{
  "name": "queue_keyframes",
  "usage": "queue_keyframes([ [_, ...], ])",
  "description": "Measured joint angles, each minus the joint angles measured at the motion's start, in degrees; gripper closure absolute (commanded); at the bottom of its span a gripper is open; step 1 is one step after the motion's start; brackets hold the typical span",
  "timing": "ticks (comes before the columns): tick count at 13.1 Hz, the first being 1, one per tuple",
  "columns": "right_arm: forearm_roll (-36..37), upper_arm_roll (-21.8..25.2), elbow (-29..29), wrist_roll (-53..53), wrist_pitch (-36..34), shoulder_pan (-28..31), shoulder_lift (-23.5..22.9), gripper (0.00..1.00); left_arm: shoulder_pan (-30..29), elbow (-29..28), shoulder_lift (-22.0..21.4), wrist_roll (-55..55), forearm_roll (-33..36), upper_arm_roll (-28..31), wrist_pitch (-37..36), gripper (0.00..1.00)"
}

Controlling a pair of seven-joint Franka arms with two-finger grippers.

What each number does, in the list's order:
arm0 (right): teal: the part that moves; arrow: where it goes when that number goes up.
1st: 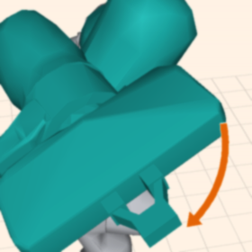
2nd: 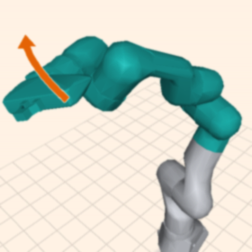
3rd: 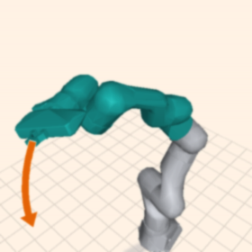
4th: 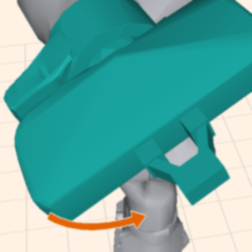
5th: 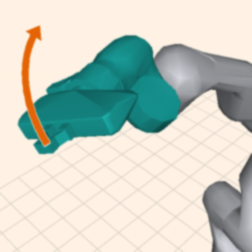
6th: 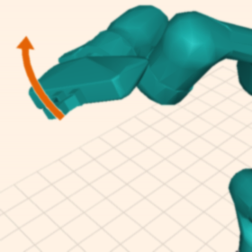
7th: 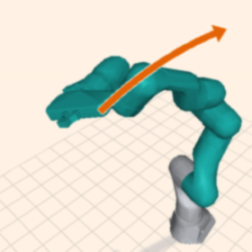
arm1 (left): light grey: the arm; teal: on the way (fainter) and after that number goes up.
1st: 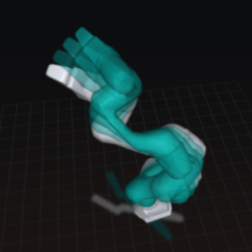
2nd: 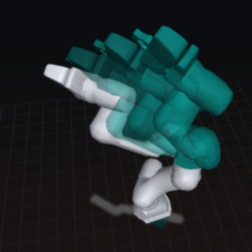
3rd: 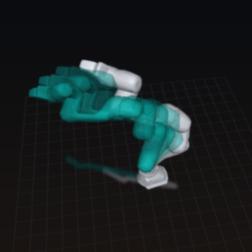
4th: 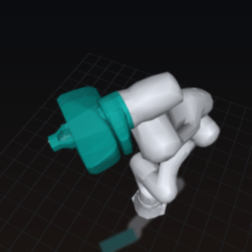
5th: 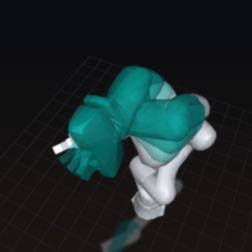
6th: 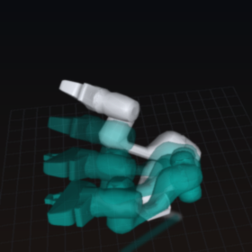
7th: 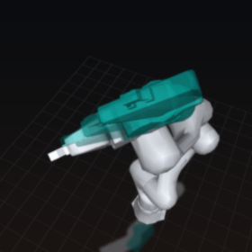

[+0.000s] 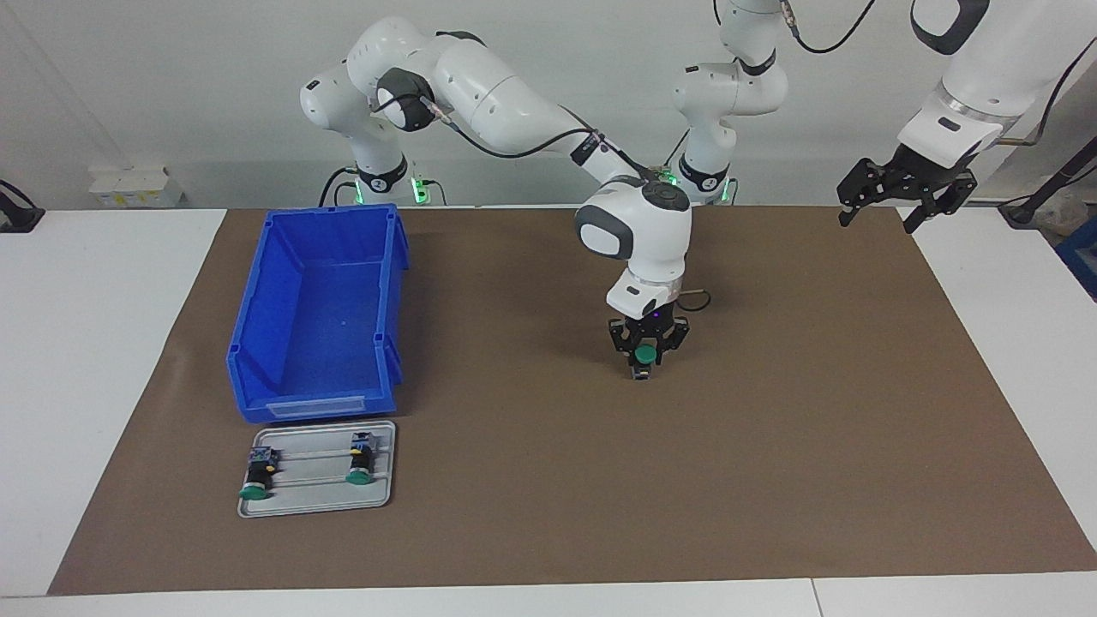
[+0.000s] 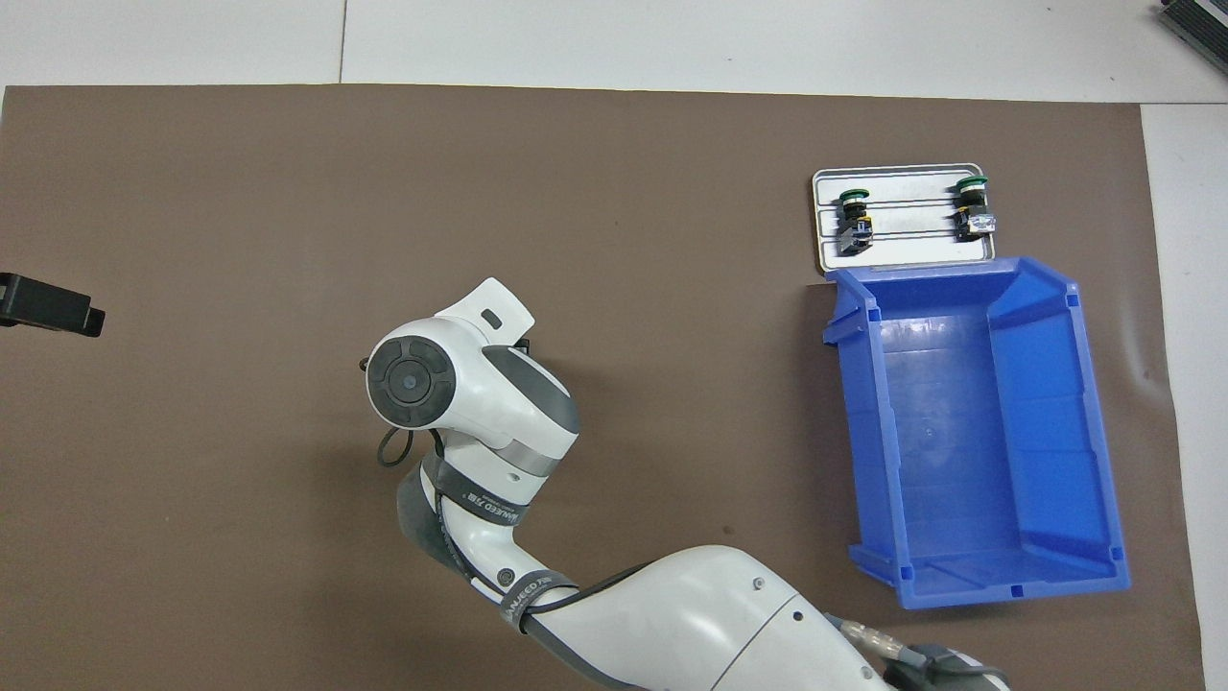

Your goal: Place and press button with both arms

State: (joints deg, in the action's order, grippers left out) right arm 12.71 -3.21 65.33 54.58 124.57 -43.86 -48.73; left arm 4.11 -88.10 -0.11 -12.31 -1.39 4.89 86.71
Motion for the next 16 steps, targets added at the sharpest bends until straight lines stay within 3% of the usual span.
queue_keyframes([
  [3,-0.20,0.00,0.01,0.00,0.01,0.00,0.00,0.64,0.00,0.00,0.00,0.00,0.00,0.00,0.00,0.00],
  [11,-0.30,0.00,0.00,0.02,0.03,0.02,0.03,0.97,0.00,0.00,0.00,0.00,0.00,0.00,0.00,0.00],
  [16,-0.31,0.02,-0.03,0.02,-0.01,0.26,0.04,1.00,0.00,0.00,0.00,0.00,0.00,0.00,0.00,0.00],
])
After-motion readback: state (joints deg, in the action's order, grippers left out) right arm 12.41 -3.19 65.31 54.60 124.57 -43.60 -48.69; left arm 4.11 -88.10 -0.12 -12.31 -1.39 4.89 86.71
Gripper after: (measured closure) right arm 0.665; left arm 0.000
